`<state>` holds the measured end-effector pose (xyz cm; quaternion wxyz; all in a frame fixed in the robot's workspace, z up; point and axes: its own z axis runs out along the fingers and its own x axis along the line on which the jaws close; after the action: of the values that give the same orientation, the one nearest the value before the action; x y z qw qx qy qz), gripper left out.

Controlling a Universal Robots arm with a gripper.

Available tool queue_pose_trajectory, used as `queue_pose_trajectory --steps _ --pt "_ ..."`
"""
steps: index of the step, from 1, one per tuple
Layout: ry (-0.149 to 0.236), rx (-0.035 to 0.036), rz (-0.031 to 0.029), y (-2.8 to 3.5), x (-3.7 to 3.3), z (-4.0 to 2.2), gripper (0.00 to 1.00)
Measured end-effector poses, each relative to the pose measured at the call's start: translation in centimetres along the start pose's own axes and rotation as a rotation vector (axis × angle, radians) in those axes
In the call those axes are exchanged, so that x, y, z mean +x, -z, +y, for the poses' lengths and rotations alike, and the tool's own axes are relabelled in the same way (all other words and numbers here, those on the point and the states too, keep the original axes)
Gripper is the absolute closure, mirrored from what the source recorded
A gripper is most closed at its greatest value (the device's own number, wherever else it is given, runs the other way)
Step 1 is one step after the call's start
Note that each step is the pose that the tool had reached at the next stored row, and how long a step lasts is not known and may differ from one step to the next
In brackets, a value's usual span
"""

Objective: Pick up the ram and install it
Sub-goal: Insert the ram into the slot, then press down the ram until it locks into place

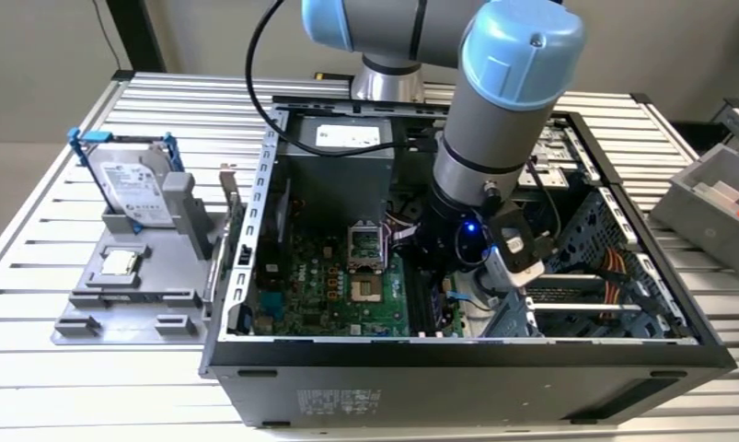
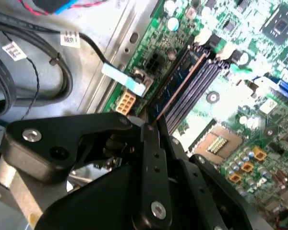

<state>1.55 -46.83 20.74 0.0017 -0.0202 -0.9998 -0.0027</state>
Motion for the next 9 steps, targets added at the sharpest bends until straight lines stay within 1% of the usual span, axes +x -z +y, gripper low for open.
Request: queue_pose_trajectory --steps 4,5,6,9 --pt "0.000 0.0001 0.0000 -0.03 0.00 0.00 1.00" --pt "0.000 -0.0025 -0.0007 -0.11 -0.02 0.04 1.00" --pt "0.000 -0.0019 -0.0006 -0.12 -0.02 0.04 0.00" --pt "0.000 0.0004 0.0001 -0.08 -0.01 0.00 0.00"
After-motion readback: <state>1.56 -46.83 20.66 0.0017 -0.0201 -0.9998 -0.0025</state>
